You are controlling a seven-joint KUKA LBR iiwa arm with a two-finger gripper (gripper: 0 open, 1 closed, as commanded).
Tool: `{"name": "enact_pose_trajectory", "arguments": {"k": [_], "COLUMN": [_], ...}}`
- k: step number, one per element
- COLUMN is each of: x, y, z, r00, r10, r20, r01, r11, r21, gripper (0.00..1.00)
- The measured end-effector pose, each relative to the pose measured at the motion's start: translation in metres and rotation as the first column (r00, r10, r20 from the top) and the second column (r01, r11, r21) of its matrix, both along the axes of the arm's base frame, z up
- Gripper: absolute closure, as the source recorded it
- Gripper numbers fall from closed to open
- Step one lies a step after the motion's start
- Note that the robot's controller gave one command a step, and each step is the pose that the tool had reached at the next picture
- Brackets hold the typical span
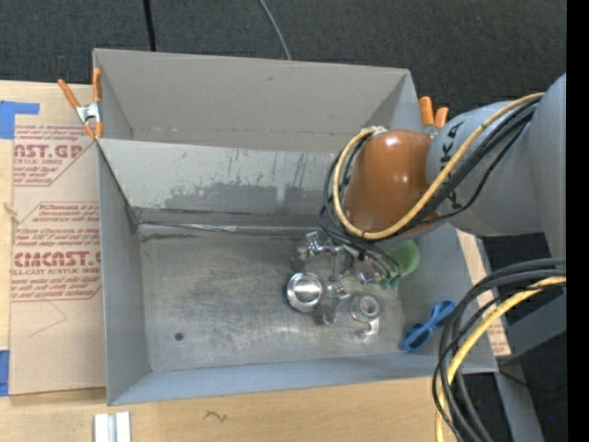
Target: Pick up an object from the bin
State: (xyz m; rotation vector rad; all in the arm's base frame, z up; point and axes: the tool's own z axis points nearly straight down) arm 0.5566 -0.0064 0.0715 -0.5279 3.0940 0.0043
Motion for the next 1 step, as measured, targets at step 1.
{"name": "enact_pose_trajectory", "arguments": {"k": [1], "x": [0.0001], "y": [-0.0009], "z": [0.001], "r00": [1.0], "r10": [0.001], "r20": [-0.002], "r01": [-0.001], "r11": [1.0], "r21": [-0.002], "gripper": [1.0]}}
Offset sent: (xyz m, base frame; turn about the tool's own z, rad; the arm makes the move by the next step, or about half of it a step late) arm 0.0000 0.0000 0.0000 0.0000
